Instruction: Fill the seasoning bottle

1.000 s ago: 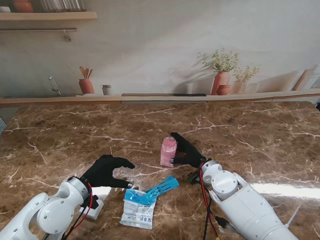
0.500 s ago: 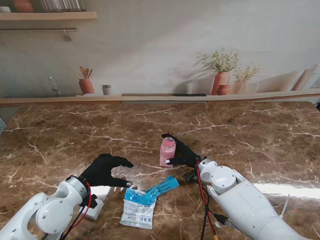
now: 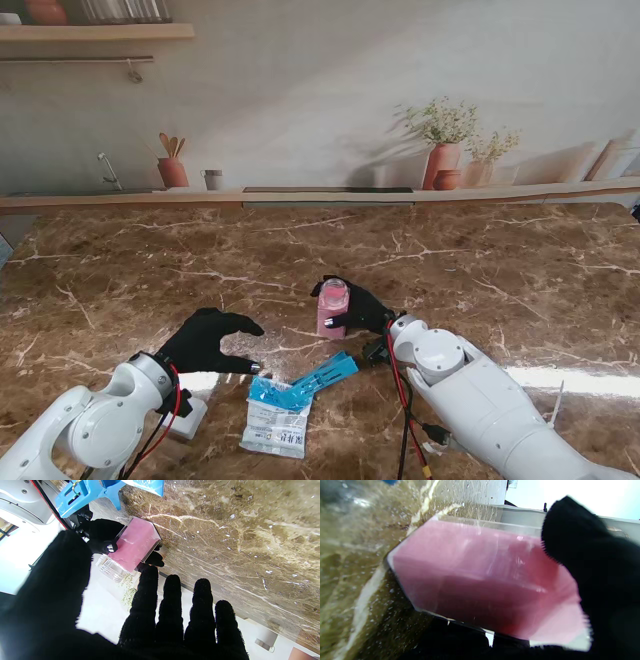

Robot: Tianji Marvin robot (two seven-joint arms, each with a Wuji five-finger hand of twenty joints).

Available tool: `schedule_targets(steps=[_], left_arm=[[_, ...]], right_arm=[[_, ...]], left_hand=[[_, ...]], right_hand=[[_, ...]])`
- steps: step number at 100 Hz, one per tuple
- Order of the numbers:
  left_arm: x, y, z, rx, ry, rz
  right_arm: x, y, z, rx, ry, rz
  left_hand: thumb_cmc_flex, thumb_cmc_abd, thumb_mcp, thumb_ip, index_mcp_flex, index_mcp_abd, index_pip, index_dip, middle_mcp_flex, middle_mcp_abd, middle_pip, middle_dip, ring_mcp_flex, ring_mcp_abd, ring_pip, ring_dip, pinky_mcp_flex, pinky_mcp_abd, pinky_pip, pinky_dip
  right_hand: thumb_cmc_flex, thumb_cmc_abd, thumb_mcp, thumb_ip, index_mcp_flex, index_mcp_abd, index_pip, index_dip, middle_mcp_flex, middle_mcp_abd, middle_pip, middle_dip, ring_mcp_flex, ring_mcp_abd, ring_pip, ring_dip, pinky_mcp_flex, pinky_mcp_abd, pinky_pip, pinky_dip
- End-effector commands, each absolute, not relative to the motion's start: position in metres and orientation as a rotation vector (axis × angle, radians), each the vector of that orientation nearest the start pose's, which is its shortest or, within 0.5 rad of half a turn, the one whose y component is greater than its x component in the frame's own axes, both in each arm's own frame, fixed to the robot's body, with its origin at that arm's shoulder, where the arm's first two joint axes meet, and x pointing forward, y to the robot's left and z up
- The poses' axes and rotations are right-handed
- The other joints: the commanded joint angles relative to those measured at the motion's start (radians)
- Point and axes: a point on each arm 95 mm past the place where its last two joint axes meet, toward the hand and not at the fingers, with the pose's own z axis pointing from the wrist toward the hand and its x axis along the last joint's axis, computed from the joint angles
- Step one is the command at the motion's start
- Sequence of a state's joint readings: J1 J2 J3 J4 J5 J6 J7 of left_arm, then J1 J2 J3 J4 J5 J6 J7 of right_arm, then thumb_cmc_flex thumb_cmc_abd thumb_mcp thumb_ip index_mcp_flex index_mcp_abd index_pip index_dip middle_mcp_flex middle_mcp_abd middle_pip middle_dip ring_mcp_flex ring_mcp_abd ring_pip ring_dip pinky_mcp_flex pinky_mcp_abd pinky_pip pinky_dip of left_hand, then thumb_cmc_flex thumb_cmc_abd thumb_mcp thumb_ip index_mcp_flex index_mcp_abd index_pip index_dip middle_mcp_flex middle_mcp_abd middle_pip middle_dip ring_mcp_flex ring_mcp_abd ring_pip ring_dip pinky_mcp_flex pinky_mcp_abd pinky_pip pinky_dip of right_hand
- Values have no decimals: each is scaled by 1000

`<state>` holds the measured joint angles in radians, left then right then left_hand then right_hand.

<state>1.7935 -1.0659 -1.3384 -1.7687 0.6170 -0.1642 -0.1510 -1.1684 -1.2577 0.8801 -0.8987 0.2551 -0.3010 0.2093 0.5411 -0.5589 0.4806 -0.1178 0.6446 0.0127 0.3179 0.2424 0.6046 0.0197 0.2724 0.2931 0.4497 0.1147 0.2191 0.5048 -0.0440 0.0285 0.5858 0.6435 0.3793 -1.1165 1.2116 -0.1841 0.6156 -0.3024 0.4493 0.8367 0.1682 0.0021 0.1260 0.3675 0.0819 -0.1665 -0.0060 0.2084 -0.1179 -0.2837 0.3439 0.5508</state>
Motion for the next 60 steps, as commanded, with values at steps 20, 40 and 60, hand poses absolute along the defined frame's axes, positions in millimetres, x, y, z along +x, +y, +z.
schedule_targets(steps=[20,40,60], left_arm=[[336,4,-335,-1599,1548,-1749],[337,5,-335,-1591,1541,-1752],[336,6,-335,-1586,1538,-1751]], right_arm=[[443,63,-450,-2164,-982,-1701],[443,64,-450,-2183,-994,-1698],[444,64,-449,-2207,-979,-1747]], left_hand=[[-23,25,-22,32,28,-19,-3,11,3,5,-14,-11,-26,-37,-25,-11,-6,-34,-32,6],[-18,31,-18,35,29,-19,-3,12,6,4,-14,-11,-25,-37,-24,-12,-7,-37,-36,10],[-16,31,-10,35,33,-19,-2,13,10,5,-13,-11,-20,-36,-22,-11,-6,-36,-36,16]], right_hand=[[172,106,-54,-120,174,-150,345,216,128,-21,134,10,27,104,83,66,68,229,77,71],[237,182,-103,-128,294,-171,428,362,326,-58,193,42,112,72,230,97,99,237,111,70],[247,145,-53,-100,421,-138,556,417,859,-120,278,190,550,51,347,159,237,284,215,50]])
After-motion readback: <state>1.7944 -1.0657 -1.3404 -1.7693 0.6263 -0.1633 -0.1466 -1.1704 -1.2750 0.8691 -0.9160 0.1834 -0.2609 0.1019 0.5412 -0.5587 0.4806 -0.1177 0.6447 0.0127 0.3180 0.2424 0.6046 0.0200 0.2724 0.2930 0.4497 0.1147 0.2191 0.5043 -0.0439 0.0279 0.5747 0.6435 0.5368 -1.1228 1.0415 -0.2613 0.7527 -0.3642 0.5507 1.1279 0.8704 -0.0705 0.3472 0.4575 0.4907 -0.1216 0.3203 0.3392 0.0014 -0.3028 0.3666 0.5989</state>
